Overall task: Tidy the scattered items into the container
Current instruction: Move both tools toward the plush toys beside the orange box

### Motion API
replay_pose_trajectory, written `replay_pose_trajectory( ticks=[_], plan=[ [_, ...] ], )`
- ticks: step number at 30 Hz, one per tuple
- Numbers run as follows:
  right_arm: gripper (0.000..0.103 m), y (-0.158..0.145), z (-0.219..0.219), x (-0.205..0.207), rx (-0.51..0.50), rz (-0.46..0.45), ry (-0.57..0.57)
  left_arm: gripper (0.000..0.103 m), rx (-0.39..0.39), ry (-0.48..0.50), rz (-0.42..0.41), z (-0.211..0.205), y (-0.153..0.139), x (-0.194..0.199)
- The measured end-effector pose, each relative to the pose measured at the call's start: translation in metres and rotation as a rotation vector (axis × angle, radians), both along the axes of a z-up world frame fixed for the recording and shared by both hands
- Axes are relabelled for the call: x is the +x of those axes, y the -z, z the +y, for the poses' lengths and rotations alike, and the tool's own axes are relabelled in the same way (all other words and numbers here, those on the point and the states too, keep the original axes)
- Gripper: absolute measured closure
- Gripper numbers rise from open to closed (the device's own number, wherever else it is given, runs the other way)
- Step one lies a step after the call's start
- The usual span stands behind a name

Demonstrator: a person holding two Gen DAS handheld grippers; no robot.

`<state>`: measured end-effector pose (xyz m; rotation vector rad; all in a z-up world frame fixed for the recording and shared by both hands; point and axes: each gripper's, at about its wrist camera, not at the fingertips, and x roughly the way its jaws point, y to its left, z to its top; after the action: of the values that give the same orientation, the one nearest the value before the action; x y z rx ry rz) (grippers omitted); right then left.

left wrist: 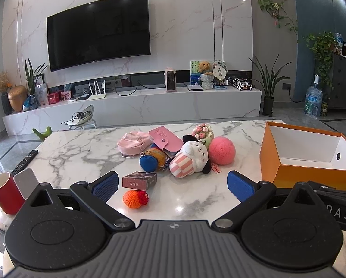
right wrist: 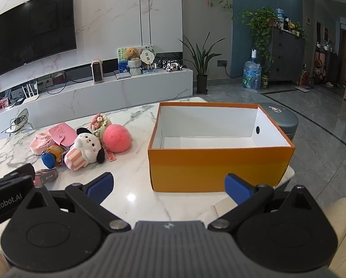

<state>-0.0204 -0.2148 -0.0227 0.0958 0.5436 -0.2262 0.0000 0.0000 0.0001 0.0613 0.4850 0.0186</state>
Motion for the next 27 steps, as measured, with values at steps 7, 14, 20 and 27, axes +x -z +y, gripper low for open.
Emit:
replay_pose_trajectory(
  ticks=[7,14,20,27],
  plan=[
    [0.0,-0.003,0.017,0.012,-0.005,0.043,-0.008,0.0,-0.074,-0.015,0.023,0.006,-0.004,0.004],
    [0.0,-0.003,0.02,0.014,0.027,0.043,-0.029,0.0,-0.152,-0.006,0.046,0.015,0.002,0.001],
    [0.0,-0.003,0.024,0.015,0.02,0.044,-0.042,0.0,-0.146,0.011,0.042,0.01,0.0,0.001],
    [0.0,-0.007,0.022,0.01,0.02,0.044,-0.045,0.0,-0.139,0.015,0.037,0.009,0.0,0.0]
  ],
)
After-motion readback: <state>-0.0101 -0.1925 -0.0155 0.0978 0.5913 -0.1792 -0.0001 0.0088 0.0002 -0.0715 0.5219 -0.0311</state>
